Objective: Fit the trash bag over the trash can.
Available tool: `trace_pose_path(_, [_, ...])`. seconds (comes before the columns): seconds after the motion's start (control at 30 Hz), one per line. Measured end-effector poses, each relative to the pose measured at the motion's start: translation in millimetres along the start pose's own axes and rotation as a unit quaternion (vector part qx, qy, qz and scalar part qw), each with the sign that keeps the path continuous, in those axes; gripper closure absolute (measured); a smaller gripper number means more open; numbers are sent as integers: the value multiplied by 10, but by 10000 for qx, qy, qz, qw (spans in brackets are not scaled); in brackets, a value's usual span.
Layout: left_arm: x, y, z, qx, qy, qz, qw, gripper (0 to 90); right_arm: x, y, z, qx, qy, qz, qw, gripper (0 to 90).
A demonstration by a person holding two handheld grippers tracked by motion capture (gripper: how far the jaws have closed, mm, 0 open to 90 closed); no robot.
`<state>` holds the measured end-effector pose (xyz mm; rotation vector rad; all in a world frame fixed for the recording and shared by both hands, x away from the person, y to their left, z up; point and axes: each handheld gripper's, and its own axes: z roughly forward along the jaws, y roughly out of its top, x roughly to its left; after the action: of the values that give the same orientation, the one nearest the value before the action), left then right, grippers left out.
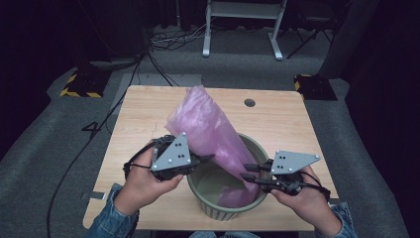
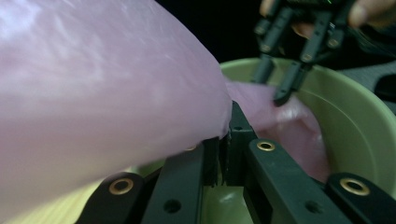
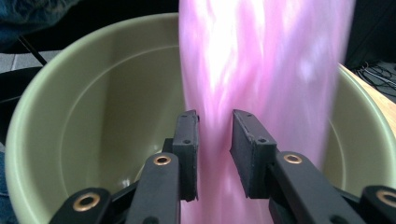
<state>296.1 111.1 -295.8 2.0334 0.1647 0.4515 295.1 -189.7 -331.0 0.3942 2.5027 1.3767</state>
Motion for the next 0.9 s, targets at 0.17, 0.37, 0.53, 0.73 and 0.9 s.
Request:
trace_pose_path(0.17, [-14, -14, 174, -1, -216, -59, 9997, 864, -4, 104, 9, 13, -48, -73, 10000, 689])
trace_pose_path(0.37, [-47, -37, 301, 81, -394, -21, 9992, 866, -178, 247, -62, -326, -248, 283, 9988, 473])
trace_pose_path(0.53, [-67, -41, 340, 88, -485, -14, 9988, 866, -274, 345, 41, -450, 73, 293, 9985, 387])
trace_pose_path(0.73, [-77, -66, 348, 1, -488, -81, 9988, 824, -270, 349, 208, -207, 558, 150, 9981, 862])
trace_pose_path(0.9, [-73, -108, 275, -145, -277, -188, 9993, 712, -250, 309, 202, -179, 331, 185, 9991, 900])
